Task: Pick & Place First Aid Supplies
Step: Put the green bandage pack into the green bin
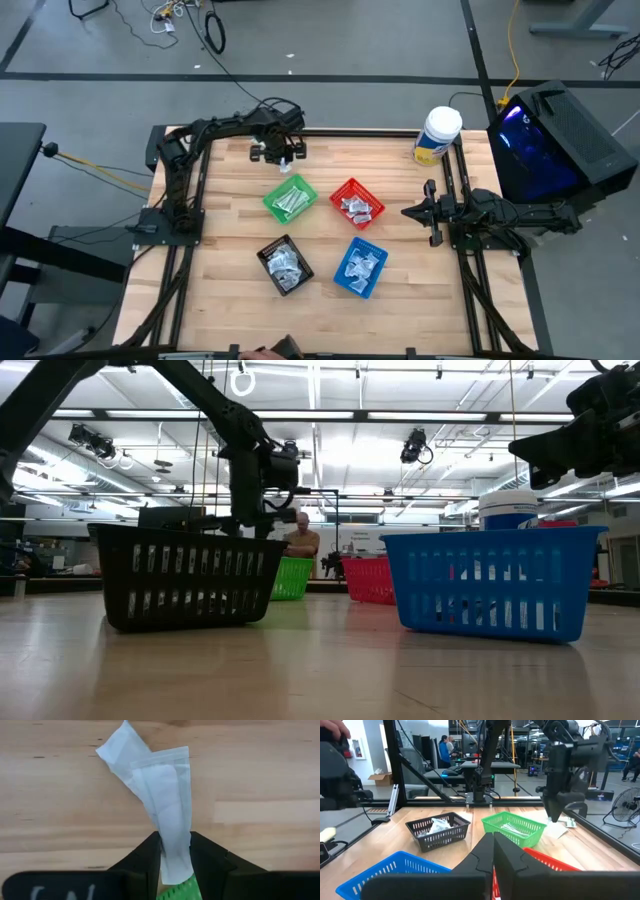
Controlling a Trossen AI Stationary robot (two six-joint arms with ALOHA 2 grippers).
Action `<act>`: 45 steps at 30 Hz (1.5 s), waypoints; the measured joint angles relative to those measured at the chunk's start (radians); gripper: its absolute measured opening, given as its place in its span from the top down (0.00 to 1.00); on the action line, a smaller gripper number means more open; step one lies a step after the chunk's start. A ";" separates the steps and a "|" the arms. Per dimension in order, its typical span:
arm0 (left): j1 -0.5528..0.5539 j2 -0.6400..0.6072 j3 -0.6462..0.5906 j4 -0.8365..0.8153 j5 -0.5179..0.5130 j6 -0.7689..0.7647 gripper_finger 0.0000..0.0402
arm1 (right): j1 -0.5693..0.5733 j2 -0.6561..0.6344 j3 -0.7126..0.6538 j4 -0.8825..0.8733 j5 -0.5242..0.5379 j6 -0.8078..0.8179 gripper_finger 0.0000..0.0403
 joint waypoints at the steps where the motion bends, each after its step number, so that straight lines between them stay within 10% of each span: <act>1: -0.003 -0.010 0.000 0.000 0.000 0.001 0.73 | 0.000 0.000 0.000 0.000 0.000 0.000 0.97; 45: -0.290 -0.190 0.000 -0.006 -0.034 0.391 0.73 | 0.000 0.000 0.000 0.000 0.000 0.000 0.97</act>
